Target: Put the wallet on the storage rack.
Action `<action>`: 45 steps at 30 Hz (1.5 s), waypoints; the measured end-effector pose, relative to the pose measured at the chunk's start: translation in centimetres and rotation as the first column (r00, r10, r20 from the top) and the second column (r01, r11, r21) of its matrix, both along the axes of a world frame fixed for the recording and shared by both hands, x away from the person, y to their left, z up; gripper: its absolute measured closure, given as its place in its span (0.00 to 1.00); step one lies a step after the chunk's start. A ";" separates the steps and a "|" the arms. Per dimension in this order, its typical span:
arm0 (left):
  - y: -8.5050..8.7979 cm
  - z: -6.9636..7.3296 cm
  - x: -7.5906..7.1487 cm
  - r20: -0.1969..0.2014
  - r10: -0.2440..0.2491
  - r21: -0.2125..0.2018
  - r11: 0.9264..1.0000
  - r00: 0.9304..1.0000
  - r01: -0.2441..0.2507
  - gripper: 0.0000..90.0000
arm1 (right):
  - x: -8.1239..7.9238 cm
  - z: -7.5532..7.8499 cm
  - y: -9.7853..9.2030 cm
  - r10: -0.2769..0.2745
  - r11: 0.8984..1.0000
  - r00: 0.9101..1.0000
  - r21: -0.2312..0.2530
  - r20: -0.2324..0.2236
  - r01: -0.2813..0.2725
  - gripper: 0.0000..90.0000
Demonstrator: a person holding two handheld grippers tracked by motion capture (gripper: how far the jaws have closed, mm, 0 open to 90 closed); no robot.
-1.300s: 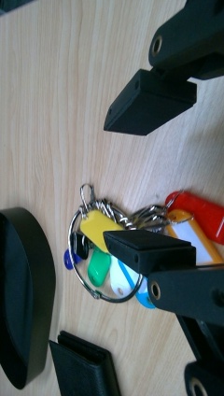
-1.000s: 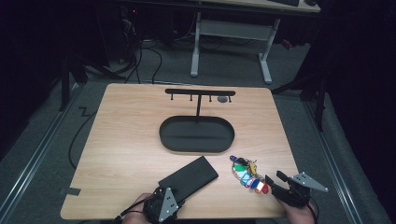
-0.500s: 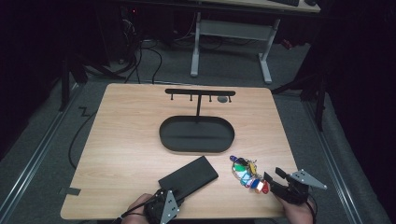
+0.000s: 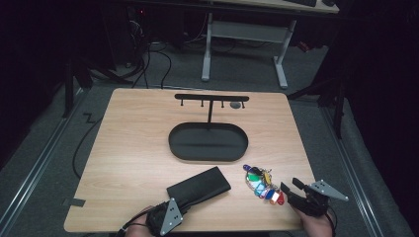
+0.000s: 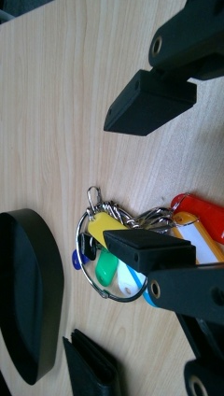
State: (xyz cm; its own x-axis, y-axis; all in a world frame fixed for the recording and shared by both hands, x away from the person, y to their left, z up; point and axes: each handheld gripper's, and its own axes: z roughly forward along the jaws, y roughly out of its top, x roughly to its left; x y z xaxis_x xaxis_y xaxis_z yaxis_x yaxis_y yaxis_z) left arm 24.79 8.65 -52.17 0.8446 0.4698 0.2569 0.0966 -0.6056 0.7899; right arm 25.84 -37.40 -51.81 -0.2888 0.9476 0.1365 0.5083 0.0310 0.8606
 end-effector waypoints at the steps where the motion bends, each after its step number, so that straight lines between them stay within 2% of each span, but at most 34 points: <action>1: 0.2 0.1 0.0 -0.006 -0.002 -0.011 1.000 1.000 0.002 0.86 | 0.0 0.0 -0.1 -0.003 1.000 1.000 0.005 0.003 0.003 0.47; 4: 1.0 0.6 0.1 -0.025 0.008 -0.056 0.998 1.000 -0.010 0.88 | 0.1 0.1 -0.1 -0.003 1.000 1.000 0.009 0.009 0.003 0.47; 8: 2.1 1.3 0.1 -0.045 0.026 -0.122 0.992 0.999 -0.032 0.89 | 0.4 0.1 0.1 0.009 1.000 1.000 0.005 0.006 -0.009 0.47; 12: 2.7 1.8 -0.1 -0.035 0.028 -0.133 0.991 0.999 -0.033 0.90 | 0.5 0.2 0.4 0.016 1.000 1.000 0.001 0.009 -0.016 0.47; 14: 3.1 2.0 -0.1 -0.046 0.032 -0.149 0.988 0.998 -0.039 0.90 | 0.6 0.2 0.4 0.018 1.000 1.000 0.000 0.012 -0.018 0.47; 19: 4.1 2.3 0.1 -0.066 0.050 -0.204 0.977 0.997 -0.062 0.90 | 0.8 0.3 0.7 0.024 1.000 1.000 -0.001 0.012 -0.024 0.47; 22: 4.6 2.6 0.0 -0.061 0.061 -0.206 0.976 0.996 -0.073 0.90 | 1.0 0.3 0.9 0.031 1.000 0.999 -0.003 0.011 -0.031 0.47; 27: 5.4 3.0 0.0 -0.083 0.075 -0.248 0.964 0.994 -0.094 0.90 | 1.3 0.3 1.0 0.039 0.999 0.999 -0.006 0.014 -0.039 0.47; 31: 5.8 3.3 0.2 -0.079 0.070 -0.244 0.966 0.994 -0.087 0.91 | 1.3 0.3 1.0 0.047 0.999 0.999 -0.008 0.013 -0.046 0.47; 34: 6.4 3.4 0.6 -0.101 0.083 -0.280 0.954 0.991 -0.108 0.91 | 1.3 0.3 1.0 0.042 0.999 0.999 -0.005 0.013 -0.042 0.47; 45: 8.1 3.9 1.1 -0.136 0.128 -0.339 0.926 0.982 -0.168 0.91 | 1.3 0.4 1.0 0.041 0.999 0.999 -0.005 0.016 -0.041 0.47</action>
